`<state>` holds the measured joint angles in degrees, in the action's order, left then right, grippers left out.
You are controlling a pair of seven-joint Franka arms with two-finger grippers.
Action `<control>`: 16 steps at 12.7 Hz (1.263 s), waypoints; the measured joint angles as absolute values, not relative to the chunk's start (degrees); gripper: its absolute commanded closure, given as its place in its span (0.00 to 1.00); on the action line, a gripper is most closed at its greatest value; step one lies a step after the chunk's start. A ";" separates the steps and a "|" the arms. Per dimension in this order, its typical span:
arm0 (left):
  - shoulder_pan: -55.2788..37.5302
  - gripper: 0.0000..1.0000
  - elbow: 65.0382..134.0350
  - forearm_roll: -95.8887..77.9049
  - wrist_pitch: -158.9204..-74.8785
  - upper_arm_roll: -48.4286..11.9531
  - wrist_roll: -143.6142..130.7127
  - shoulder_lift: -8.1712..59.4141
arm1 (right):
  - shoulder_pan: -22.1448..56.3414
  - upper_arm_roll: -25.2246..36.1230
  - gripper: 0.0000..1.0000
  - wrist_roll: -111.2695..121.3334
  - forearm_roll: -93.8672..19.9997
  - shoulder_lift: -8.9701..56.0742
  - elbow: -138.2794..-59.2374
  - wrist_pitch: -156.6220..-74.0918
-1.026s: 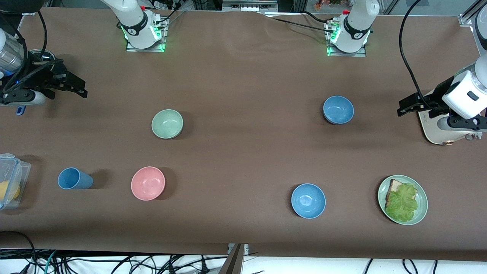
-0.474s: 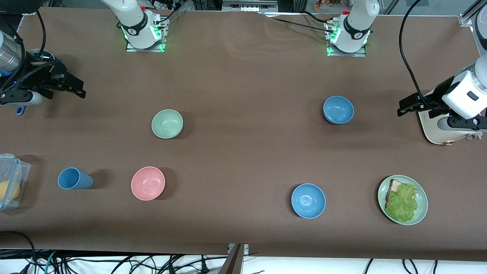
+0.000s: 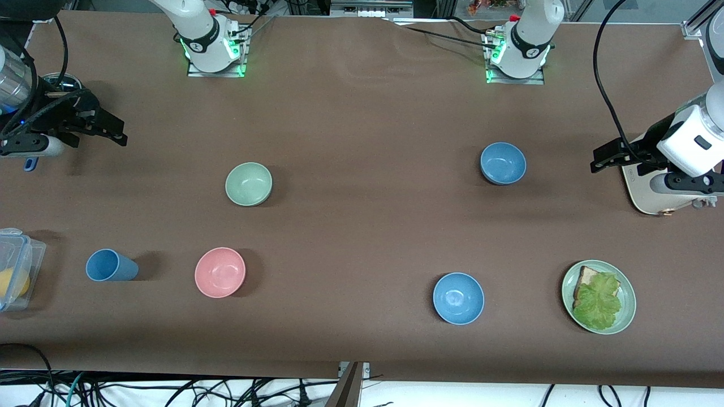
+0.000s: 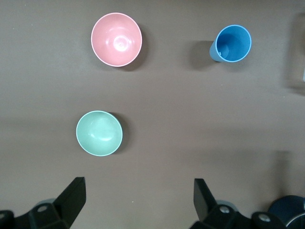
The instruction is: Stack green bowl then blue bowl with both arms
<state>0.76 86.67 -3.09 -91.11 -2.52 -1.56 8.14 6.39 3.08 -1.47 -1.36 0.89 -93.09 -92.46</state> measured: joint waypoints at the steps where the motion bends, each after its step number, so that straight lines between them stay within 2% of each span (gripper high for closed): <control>1: 0.76 0.00 86.67 -3.09 -91.11 -2.52 -1.56 8.14 | 6.35 3.10 0.00 -1.47 -1.36 0.93 -93.09 -92.46; 10: 0.76 0.00 86.67 -3.09 -91.11 -2.53 -1.56 8.15 | 6.18 3.18 0.00 -1.47 -1.35 1.04 -93.08 -92.58; 12: 0.76 0.00 86.67 -3.09 -91.11 -2.52 -1.56 8.15 | 6.20 3.00 0.00 -1.47 -1.36 1.51 -93.11 -94.72; 16: 0.76 0.00 86.63 -3.09 -91.11 -2.53 -1.56 8.16 | 6.32 2.69 0.00 -1.46 -1.39 6.40 -93.36 -96.77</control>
